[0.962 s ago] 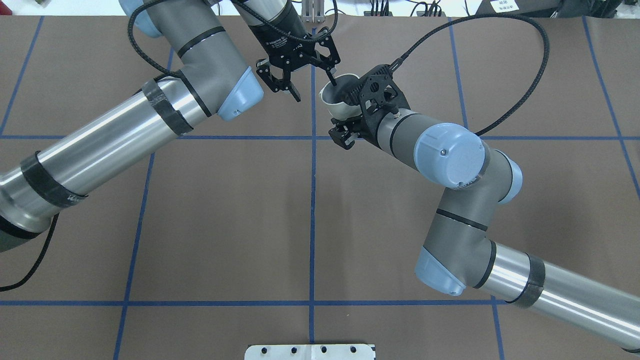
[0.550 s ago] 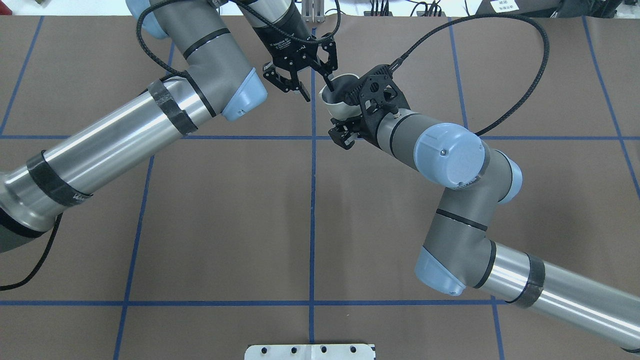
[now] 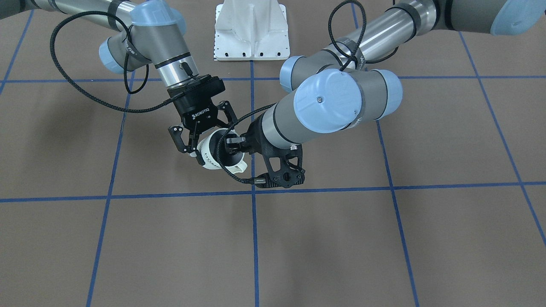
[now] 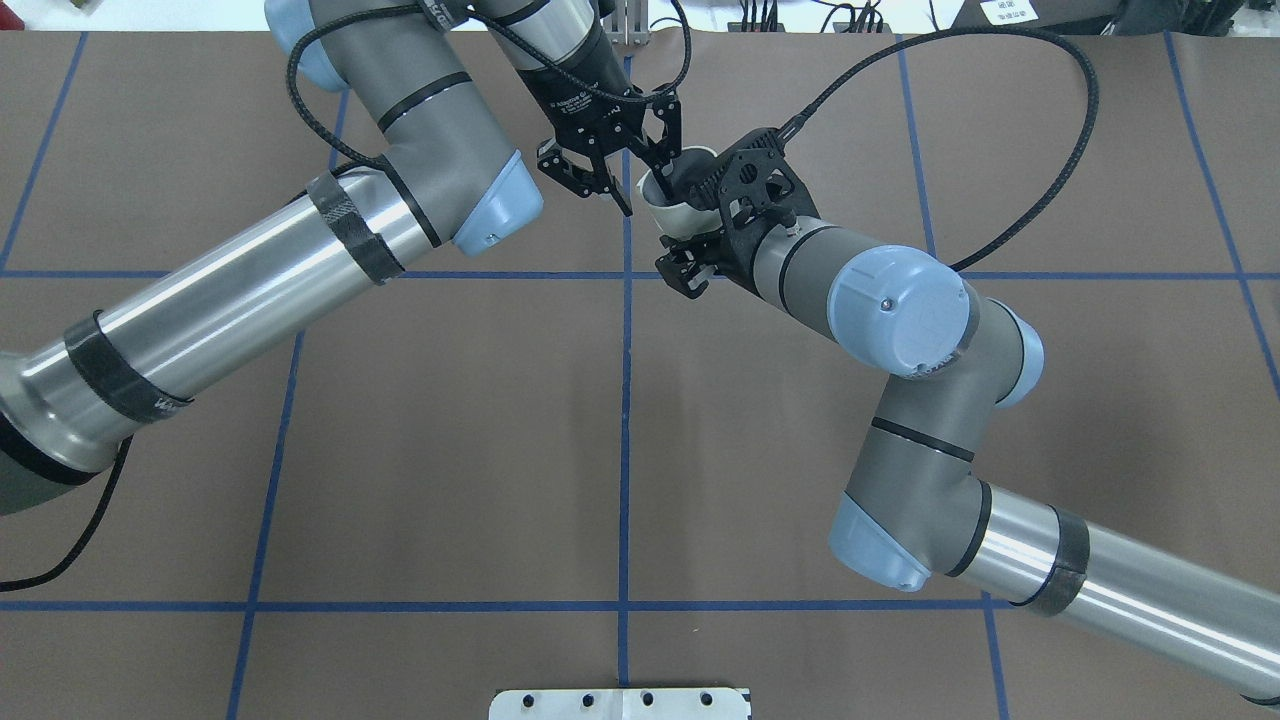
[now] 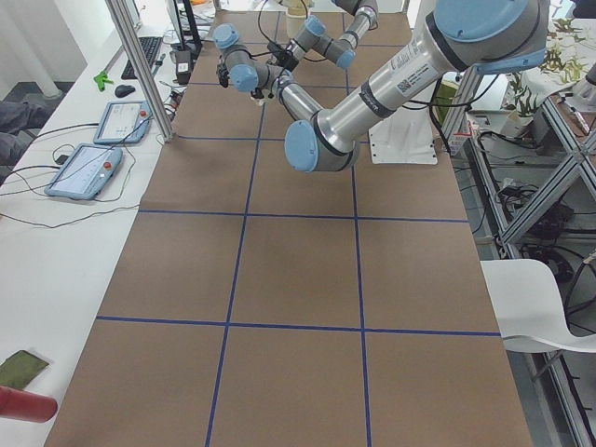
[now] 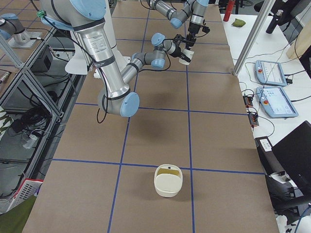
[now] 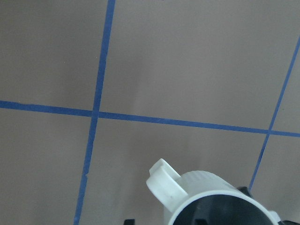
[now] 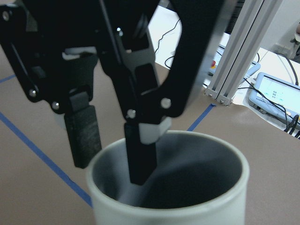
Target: Left arm hands cup to right arm to dump lemon
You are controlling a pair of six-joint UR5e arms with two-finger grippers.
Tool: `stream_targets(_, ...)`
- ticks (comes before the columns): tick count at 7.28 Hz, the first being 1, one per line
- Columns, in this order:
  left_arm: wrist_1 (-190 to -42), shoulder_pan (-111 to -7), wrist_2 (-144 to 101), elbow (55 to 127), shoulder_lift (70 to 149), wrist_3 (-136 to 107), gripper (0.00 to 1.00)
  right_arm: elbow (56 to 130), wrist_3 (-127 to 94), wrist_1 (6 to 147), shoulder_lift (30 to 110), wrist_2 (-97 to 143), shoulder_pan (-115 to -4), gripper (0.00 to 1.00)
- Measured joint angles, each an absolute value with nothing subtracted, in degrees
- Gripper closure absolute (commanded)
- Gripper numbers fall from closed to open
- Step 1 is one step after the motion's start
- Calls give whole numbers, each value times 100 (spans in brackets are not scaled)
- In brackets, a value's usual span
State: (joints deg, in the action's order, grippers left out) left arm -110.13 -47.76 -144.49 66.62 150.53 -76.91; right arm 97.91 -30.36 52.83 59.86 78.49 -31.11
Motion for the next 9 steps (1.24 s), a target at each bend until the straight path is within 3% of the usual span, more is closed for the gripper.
stream_targets(2,-11030,-4752,-14449,6662,15051,-7690,59,9791,-3033,5282,5985,7849,-3111,66)
stream_targets(3,-11035,-4744,-14449,6662,15049,-7690,83,9791,-3032,5282,5985,7851,-3111,52)
stream_targets(4,-11036,-4741,-14447,6662,15048,-7693,100,9791,-3034,5282,5985,7854,-3111,1)
stream_targets(9,-11023,-4742,-14467,6664,15047,-7850,100,9779,-3415,5164,5987,7857,-3095,0)
